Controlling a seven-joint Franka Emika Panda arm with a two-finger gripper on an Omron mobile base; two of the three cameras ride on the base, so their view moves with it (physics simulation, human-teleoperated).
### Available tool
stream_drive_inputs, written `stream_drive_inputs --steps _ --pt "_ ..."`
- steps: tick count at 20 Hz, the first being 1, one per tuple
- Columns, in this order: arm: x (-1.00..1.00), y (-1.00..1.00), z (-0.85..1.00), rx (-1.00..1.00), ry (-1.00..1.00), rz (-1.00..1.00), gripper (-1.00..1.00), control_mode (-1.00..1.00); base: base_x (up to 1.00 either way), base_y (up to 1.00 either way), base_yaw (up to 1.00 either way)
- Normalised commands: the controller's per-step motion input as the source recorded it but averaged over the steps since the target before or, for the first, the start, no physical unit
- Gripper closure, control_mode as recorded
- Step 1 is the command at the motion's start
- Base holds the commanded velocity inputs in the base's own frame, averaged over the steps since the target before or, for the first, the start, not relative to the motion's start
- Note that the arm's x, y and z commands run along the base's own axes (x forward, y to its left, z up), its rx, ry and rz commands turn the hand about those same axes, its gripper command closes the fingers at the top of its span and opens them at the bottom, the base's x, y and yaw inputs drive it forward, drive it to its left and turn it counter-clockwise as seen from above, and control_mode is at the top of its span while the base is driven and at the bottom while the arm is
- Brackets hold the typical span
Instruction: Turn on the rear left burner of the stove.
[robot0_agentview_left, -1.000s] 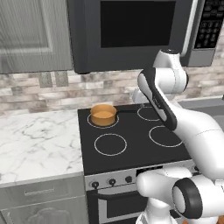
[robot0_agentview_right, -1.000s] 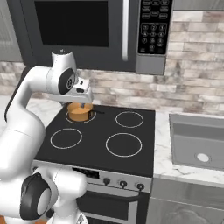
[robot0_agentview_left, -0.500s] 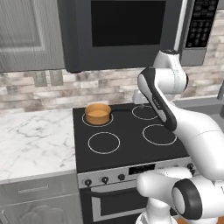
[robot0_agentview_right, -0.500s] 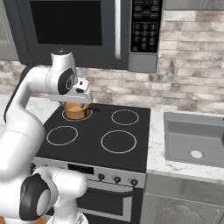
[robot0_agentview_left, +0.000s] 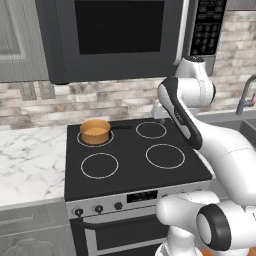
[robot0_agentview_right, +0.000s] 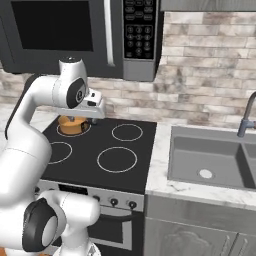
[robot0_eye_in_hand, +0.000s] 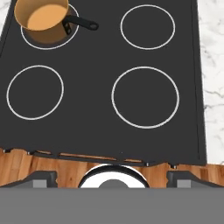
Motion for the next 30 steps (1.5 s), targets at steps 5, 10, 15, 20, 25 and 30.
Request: stream_drive_inputs --steps 5,10,15,20,25,30 --pt "0.0 0.0 0.0 0.0 0.0 0.0 -1.0 1.0 -0.08 -0.19 0.0" --pt "0.0 0.0 0.0 0.0 0.0 0.0 -1.0 1.0 0.0 0.0 0.0" --pt "0.0 0.0 0.0 0.0 0.0 0.0 -1.0 1.0 0.0 0.0 0.0" --pt "0.0 0.0 0.0 0.0 0.0 0.0 -1.0 1.0 0.0 0.0 0.0" --pt "-0.02 0.33 -0.19 -0.01 -0.06 0.0 -1.0 -1.0 0.0 0.0 0.0" --pt "-0.17 0.97 -0.42 0.0 -0.26 -0.06 -1.0 -1.0 0.0 0.0 0.0"
